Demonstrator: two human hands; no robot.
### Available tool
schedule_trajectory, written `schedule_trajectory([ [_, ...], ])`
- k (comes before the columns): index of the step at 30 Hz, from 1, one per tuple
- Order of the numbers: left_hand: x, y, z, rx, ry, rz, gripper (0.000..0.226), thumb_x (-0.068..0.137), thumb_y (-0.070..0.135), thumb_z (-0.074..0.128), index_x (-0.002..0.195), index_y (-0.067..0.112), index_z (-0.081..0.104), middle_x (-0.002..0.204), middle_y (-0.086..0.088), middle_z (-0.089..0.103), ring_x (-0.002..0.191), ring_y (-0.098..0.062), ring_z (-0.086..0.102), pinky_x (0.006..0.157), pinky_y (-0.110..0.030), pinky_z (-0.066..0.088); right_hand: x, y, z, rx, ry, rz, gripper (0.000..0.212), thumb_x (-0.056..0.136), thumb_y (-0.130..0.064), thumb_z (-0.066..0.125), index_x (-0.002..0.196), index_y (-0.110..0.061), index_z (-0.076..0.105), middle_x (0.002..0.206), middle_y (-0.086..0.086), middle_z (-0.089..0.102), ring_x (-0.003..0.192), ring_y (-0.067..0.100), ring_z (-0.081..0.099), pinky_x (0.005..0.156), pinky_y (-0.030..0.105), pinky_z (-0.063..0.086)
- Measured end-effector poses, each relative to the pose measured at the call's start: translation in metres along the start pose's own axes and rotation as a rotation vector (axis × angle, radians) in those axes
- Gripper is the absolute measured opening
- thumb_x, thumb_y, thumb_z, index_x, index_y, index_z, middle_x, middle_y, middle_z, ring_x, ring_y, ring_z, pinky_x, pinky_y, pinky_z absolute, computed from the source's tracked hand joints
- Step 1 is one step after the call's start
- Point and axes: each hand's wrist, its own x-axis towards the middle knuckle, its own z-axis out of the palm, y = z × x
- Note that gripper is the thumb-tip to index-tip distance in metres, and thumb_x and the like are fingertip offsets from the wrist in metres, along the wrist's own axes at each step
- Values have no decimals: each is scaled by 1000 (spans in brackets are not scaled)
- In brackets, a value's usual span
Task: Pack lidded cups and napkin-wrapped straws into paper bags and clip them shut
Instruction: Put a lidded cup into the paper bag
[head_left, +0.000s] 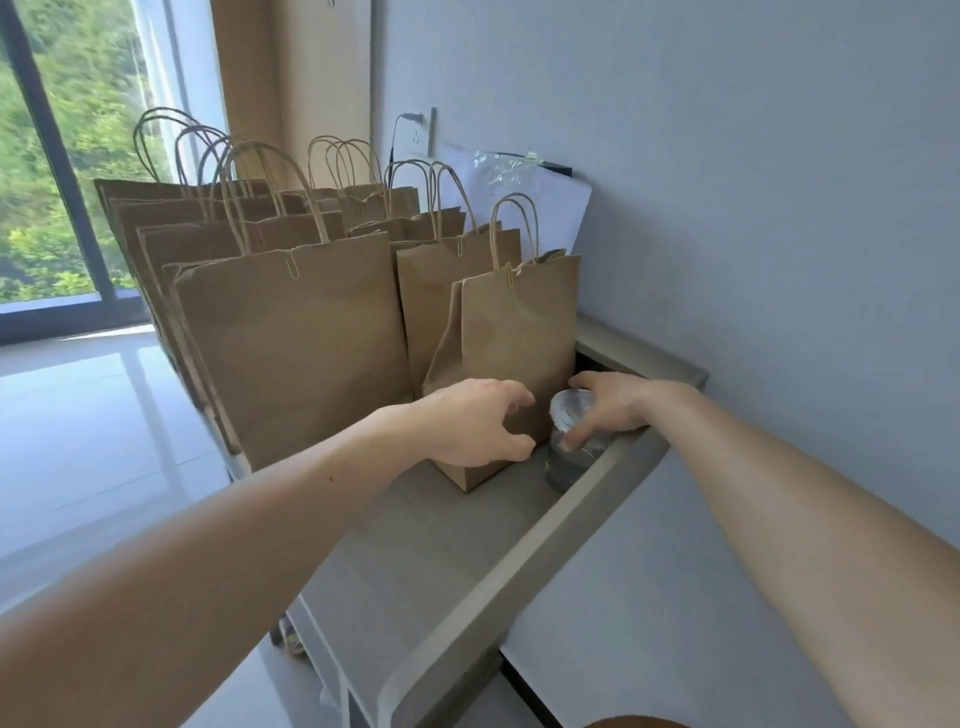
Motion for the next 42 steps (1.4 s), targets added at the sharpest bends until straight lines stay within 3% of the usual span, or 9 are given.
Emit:
schedule_trajectory([
  [4, 1, 0, -3, 13, 13, 3, 63, 90, 46, 60, 145, 24, 41, 141, 3, 53, 127, -18, 50, 103, -32, 42, -3, 2, 4, 154, 237, -21, 112, 46, -67, 73, 147, -38, 32, 144, 0, 44, 118, 22, 52, 84, 35, 48],
  [7, 7, 9, -10, 25, 69, -2, 59, 88, 46, 60, 142, 25, 45, 137, 4, 57, 123, -18, 52, 102, -36, 44, -24, 8, -19, 271, 438, -70, 107, 48, -63, 76, 144, -33, 39, 137, 6, 49, 120, 25, 52, 94, 35, 46],
  [10, 15, 32, -14, 46, 94, 18, 57, 89, 46, 59, 140, 26, 47, 134, 4, 57, 121, -19, 53, 99, -34, 44, -64, 25, -49, 373, 615, -112, 96, 58, -56, 81, 142, -32, 41, 135, 3, 48, 119, 21, 50, 91, 31, 42],
  [15, 26, 100, -8, 20, 114, 126, 57, 89, 44, 60, 141, 24, 48, 135, 4, 56, 122, -19, 52, 99, -31, 42, -154, 74, -70, 554, 789, -86, 93, 55, -60, 70, 140, -40, 40, 136, -1, 42, 117, 14, 45, 89, 28, 38],
  [20, 29, 182, 51, -23, 28, 204, 59, 88, 43, 62, 141, 25, 46, 138, 5, 54, 123, -17, 52, 93, -27, 40, -236, 147, -18, 517, 757, 56, 90, 63, -52, 81, 141, -44, 36, 136, 1, 44, 122, 19, 46, 98, 37, 43],
  [28, 12, 276, 206, -42, -317, 279, 64, 90, 42, 63, 146, 21, 40, 143, 2, 51, 124, -21, 52, 94, -28, 38, -320, 251, 135, 565, 555, 383, 95, 61, -56, 82, 142, -44, 34, 136, -1, 42, 119, 18, 48, 87, 30, 38],
  [33, -20, 301, 308, 32, -527, 313, 71, 86, 38, 68, 147, 21, 37, 140, -1, 53, 123, -22, 54, 98, -32, 44, -356, 286, 222, 665, 477, 505, 97, 61, -53, 83, 143, -42, 33, 139, 0, 40, 123, 19, 46, 88, 31, 38],
  [37, -45, 305, 362, 93, -707, 331, 76, 75, 30, 77, 141, 22, 40, 114, 0, 62, 98, -21, 61, 85, -40, 56, -366, 303, 268, 737, 483, 592, 99, 57, -54, 83, 142, -40, 35, 137, -1, 39, 119, 19, 47, 85, 32, 38],
  [42, -77, 299, 399, 186, -829, 303, 94, 73, 35, 83, 147, 18, 28, 131, -5, 57, 111, -28, 59, 91, -42, 54, -360, 304, 306, 832, 494, 631, 97, 55, -57, 83, 140, -41, 37, 127, -9, 37, 107, 8, 39, 86, 29, 36],
])
